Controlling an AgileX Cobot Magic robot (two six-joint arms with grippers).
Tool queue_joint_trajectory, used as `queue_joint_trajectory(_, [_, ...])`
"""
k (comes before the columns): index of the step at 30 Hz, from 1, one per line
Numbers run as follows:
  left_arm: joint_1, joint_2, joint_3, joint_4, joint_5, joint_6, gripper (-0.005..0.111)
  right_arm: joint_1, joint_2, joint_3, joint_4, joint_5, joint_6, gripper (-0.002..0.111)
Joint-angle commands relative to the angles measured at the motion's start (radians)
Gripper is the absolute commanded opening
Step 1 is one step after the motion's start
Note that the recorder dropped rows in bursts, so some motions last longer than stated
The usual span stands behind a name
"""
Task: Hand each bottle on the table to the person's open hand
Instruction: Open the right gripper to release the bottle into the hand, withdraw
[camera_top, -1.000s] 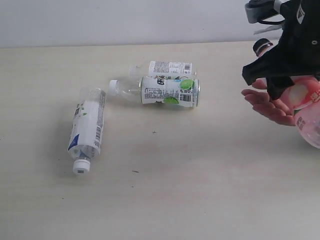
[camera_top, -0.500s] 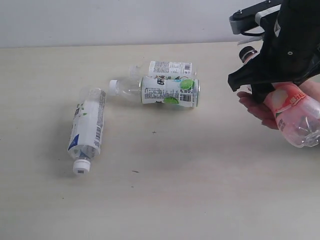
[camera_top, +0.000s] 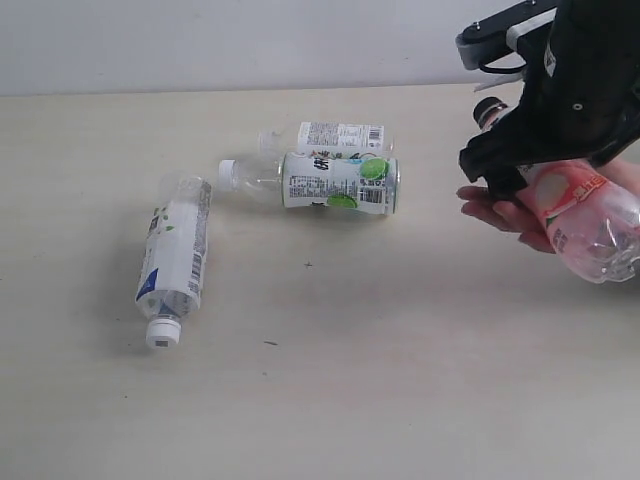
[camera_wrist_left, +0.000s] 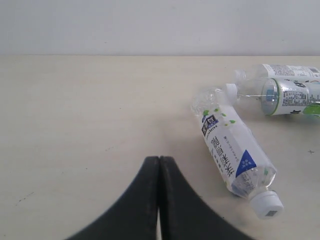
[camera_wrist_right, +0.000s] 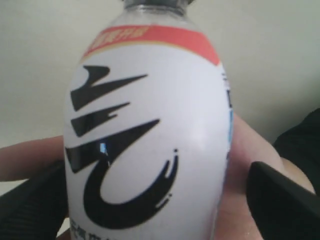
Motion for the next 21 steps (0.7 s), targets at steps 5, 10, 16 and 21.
queue_joint_trajectory(5, [-0.005,0.003,0.002,-0.001,-0.011,0.0,0.0,-0.002,-0.07,0.001,-0.025,-0.078,-0.001,0.089])
queue_joint_trajectory(10, [-0.005,0.003,0.002,-0.001,-0.011,0.0,0.0,-0.002,-0.158,0.001,-0.018,-0.108,-0.001,0.089])
queue_joint_trajectory(16, [-0.005,0.003,0.002,-0.001,-0.011,0.0,0.0,-0.002,-0.332,0.007,0.116,-0.131,-0.103,0.087])
queue_joint_trajectory(21, [-0.005,0.003,0.002,-0.001,-0.011,0.0,0.0,-0.002,-0.588,0.144,0.248,-0.221,-0.17,0.058])
